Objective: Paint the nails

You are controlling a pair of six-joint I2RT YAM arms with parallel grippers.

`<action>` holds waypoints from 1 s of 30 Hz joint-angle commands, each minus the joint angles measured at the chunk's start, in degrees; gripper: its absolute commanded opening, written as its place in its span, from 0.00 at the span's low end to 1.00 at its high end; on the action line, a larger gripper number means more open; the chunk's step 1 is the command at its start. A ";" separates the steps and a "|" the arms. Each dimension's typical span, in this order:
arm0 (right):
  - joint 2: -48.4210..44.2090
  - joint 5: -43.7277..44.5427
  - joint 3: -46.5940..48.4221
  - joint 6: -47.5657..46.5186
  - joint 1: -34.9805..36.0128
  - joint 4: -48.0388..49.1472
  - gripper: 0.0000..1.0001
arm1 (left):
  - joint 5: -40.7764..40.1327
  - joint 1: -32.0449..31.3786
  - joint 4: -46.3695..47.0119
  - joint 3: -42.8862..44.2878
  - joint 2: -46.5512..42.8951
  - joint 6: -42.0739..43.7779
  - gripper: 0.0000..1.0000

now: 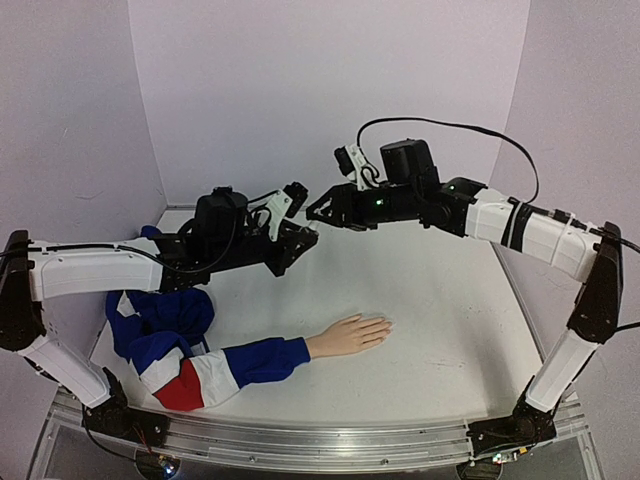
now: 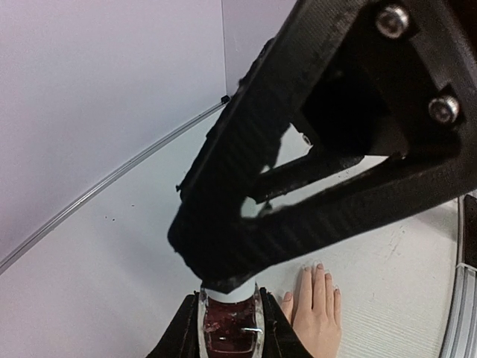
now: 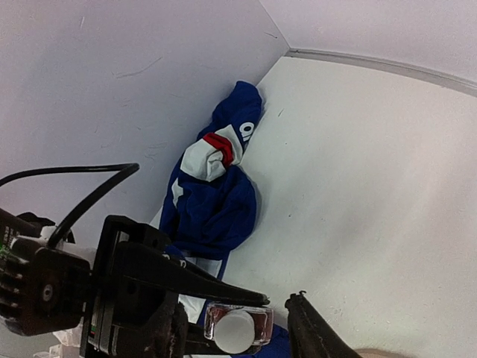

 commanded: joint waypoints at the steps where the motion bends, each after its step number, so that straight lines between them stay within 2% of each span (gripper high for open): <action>1: 1.05 -1.99 2.54 1.90 0.36 2.06 0.43 | -1.77 -0.11 3.30 3.89 0.03 0.09 0.00; 8: 1.73 -3.53 1.91 1.73 0.35 3.64 0.30 | -1.30 -0.12 3.29 3.74 -0.33 -0.44 0.00; 12: 0.82 -5.75 1.92 -1.21 0.16 3.92 0.09 | 4.76 0.08 3.21 3.04 -1.63 -0.39 0.00; 14: 0.01 -10.30 1.45 -4.56 -0.34 4.39 0.00 | 14.03 1.33 3.25 2.35 -2.93 -1.12 0.00; 15: -0.29 -14.64 1.26 -7.66 -0.54 4.56 0.00 | 21.37 3.50 3.31 2.06 -3.52 -2.62 0.00; 17: -0.81 -31.69 0.91 -15.44 -0.69 4.43 0.00 | 39.07 7.94 3.58 3.16 -3.56 -7.78 0.00; 18: -1.64 -43.87 0.36 -19.14 -0.65 4.42 0.00 | 50.83 10.09 3.82 4.66 -2.39 -11.22 0.00; 19: -2.67 -47.98 -1.10 -21.95 -0.63 4.42 0.00 | 61.36 11.57 3.98 6.57 -1.03 -14.19 0.00; 20: -3.74 -48.18 -1.83 -22.96 -0.69 4.37 0.00 | 73.03 12.49 4.00 8.71 0.63 -16.98 0.00; 21: -4.23 -48.72 -1.89 -23.21 -0.68 4.15 0.00 | 78.07 12.85 4.00 10.24 1.83 -19.65 0.00; 23: -4.33 -49.02 -1.68 -22.85 -0.69 3.44 0.00 | 78.89 13.12 4.12 10.66 2.21 -21.40 0.00; 27: -5.17 -42.33 -2.74 -22.71 -0.69 3.28 0.01 | 66.32 13.51 4.09 6.33 -0.81 -16.81 0.00; 28: -5.70 -39.44 -3.09 -22.62 -0.69 3.35 0.12 | 61.81 13.47 4.09 5.39 -1.36 -15.85 0.00; 30: -7.07 -31.26 -3.54 -21.72 -0.69 3.36 0.42 | 51.73 13.51 4.09 3.66 -2.45 -14.51 0.00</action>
